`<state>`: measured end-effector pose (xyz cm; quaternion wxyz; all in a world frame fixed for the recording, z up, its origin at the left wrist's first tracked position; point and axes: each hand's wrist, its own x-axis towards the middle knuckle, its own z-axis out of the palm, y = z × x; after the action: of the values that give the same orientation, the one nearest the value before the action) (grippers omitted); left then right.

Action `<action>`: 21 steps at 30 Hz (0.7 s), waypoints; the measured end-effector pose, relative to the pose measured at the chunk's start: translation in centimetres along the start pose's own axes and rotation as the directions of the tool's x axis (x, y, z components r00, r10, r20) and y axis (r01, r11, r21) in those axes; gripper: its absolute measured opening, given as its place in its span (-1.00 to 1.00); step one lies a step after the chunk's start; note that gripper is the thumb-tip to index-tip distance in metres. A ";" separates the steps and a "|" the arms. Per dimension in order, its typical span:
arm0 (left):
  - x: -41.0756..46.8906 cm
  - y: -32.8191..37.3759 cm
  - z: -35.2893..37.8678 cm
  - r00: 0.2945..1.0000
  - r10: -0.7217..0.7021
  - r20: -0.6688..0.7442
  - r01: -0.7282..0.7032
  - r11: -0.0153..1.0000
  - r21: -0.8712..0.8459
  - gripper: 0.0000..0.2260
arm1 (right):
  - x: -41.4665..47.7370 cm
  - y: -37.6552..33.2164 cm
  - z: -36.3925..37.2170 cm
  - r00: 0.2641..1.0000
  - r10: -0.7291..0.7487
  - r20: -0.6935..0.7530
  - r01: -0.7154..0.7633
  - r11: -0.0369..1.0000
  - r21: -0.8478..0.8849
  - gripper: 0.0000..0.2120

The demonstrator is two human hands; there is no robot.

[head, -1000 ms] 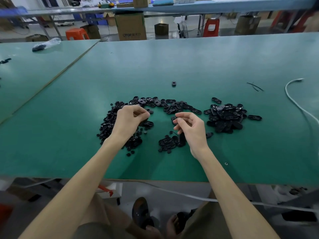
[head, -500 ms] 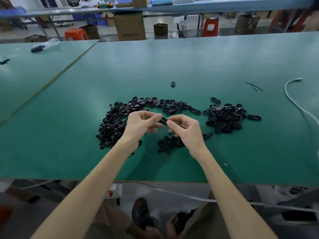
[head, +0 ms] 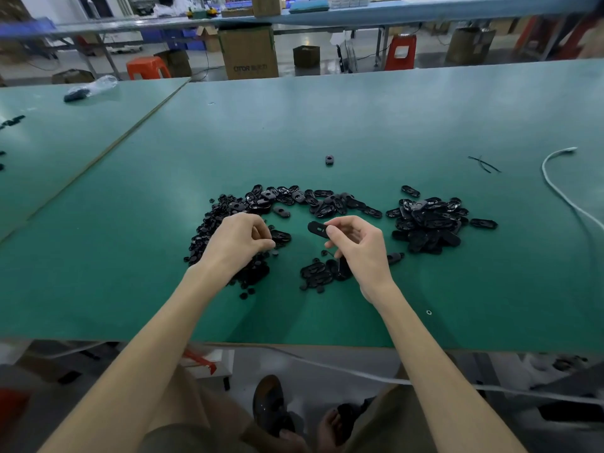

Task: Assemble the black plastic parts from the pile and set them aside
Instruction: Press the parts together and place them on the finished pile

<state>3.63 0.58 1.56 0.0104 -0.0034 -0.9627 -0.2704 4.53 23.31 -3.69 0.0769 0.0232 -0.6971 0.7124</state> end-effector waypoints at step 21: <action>-0.1 1.5 2.1 1.000 -0.016 0.023 0.021 0.965 -0.260 -0.89 | -0.1 -0.1 0.1 1.000 0.015 -0.016 -0.015 1.000 0.014 -0.92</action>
<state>3.70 2.96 0.56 -0.0027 0.0015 -0.9189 -0.3945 4.61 23.24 -3.62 0.0771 0.0129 -0.6916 0.7180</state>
